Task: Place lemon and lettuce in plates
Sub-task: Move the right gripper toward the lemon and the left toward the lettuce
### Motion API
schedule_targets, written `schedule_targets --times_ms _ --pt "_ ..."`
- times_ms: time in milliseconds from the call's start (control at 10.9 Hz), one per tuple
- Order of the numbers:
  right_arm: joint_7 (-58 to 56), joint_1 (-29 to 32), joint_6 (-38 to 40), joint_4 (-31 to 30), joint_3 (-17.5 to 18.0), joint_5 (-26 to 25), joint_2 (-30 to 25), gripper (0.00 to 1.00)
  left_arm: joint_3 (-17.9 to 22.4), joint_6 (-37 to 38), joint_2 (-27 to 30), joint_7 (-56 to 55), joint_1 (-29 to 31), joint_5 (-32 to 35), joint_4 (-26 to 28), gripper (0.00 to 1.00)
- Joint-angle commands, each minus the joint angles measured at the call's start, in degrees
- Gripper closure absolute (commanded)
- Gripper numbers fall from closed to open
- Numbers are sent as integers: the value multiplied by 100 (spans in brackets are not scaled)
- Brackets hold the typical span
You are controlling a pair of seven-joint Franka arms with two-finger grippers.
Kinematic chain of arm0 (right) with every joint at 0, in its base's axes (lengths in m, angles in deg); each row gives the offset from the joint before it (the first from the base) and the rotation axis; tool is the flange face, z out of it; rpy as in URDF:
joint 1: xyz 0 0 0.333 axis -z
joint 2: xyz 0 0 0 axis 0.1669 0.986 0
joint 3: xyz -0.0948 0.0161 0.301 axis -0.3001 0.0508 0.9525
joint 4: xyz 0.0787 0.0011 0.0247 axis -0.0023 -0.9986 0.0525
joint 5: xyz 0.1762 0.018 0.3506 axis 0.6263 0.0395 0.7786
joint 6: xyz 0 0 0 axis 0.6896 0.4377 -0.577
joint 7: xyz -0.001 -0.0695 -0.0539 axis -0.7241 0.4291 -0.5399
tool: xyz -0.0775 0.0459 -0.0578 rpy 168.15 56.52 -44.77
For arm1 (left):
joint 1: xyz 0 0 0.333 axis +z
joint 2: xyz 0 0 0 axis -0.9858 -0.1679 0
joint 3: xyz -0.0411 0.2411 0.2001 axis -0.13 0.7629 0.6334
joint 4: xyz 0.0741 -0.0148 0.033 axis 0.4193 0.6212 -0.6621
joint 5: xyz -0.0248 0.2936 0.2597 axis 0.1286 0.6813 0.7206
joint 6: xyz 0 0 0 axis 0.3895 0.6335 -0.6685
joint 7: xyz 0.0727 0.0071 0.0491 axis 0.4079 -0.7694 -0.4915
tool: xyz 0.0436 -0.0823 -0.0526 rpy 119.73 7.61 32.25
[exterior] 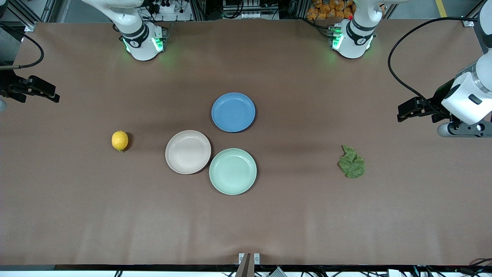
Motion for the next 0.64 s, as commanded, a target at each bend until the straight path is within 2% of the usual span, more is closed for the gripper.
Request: schedule_targets --times_ms 0,548 --pt "-26 92 -7 -63 45 94 -36 0 -1 -55 40 -106 -42 214 45 0" --pt "-158 161 -7 -107 45 94 -36 0 -10 -55 40 -115 -77 302 45 0"
